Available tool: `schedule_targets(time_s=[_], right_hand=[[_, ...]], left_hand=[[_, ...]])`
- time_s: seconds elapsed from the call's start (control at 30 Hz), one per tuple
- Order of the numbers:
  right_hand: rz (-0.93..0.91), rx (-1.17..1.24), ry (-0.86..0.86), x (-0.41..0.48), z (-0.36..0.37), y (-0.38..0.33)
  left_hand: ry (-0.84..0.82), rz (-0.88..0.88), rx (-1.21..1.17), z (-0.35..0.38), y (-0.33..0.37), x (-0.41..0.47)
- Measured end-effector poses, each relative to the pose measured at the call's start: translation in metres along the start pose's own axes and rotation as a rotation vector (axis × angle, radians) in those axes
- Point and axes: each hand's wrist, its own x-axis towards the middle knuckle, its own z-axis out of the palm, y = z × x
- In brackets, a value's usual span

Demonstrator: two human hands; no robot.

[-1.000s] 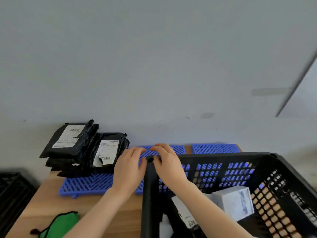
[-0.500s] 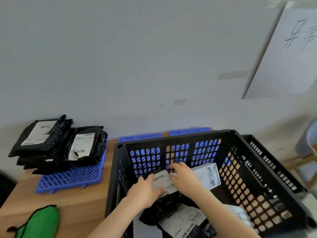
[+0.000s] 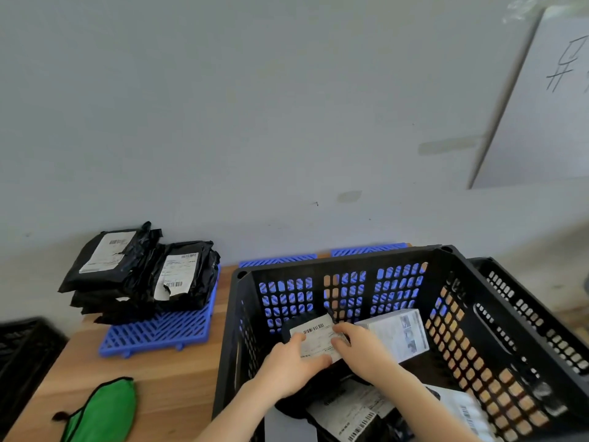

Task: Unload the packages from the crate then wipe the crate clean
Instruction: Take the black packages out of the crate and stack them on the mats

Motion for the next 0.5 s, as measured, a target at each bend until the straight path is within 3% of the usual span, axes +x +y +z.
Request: schedule_targets(time_s=[0.5], right_hand=[[-0.083,0.297,0.476,-0.047,-0.044,-0.006]], left_hand=[[0.464,0.311,0.022,-0.005,0.056,-0.043]])
